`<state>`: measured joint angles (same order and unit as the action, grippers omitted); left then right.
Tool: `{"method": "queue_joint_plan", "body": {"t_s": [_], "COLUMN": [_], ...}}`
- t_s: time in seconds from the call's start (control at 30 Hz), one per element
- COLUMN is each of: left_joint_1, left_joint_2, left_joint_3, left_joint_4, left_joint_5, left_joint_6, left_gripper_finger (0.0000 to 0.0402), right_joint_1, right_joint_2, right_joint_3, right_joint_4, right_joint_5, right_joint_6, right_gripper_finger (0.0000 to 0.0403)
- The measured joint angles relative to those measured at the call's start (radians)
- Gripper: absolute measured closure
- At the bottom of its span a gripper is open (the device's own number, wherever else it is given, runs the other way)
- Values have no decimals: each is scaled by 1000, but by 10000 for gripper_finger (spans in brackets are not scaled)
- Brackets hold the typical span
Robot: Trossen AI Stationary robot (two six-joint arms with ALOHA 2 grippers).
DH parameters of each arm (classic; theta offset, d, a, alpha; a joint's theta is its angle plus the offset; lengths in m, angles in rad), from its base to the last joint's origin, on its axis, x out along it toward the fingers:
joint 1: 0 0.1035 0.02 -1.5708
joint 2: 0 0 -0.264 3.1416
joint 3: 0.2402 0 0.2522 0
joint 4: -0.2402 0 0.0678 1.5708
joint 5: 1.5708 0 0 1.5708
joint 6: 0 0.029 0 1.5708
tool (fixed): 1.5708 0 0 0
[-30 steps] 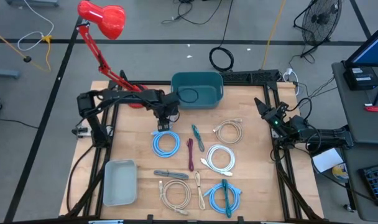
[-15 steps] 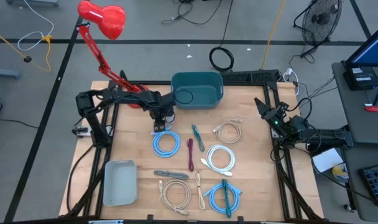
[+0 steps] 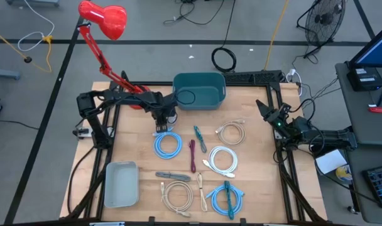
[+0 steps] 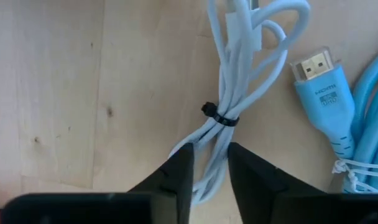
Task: Pick & Place USB Port
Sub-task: Put the white charger cable into the gray bin
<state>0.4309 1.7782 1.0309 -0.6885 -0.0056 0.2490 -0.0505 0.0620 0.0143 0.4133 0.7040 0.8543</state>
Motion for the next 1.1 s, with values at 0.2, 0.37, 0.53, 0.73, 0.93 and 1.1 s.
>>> {"method": "queue_joint_plan", "body": {"t_s": [0.2, 0.37, 0.53, 0.73, 0.93, 1.1], "left_joint_1": [0, 0, -5, -43, -68, -73], "left_joint_2": [2, 1, -14, -130, -288, -402], "left_joint_3": [-2, -1, -3, -5, -4, -3], "left_joint_4": [5, 0, -46, -94, -93, -89], "left_joint_5": [6, 26, 91, 144, 138, 138], "left_joint_6": [-33, -74, -122, -148, -215, -282], "left_gripper_finger": [364, 391, 390, 397, 399, 398], "right_joint_1": [0, 0, 0, 0, 0, 0], "right_joint_2": [0, 0, 0, 0, 0, 0], "right_joint_3": [0, 0, 0, 0, 0, 0], "right_joint_4": [0, 0, 0, 0, -2, -9], "right_joint_5": [1, 1, 1, 1, 1, 1], "right_joint_6": [-3, -6, -5, -6, -11, -11], "right_gripper_finger": [403, 403, 403, 403, 403, 403]}}
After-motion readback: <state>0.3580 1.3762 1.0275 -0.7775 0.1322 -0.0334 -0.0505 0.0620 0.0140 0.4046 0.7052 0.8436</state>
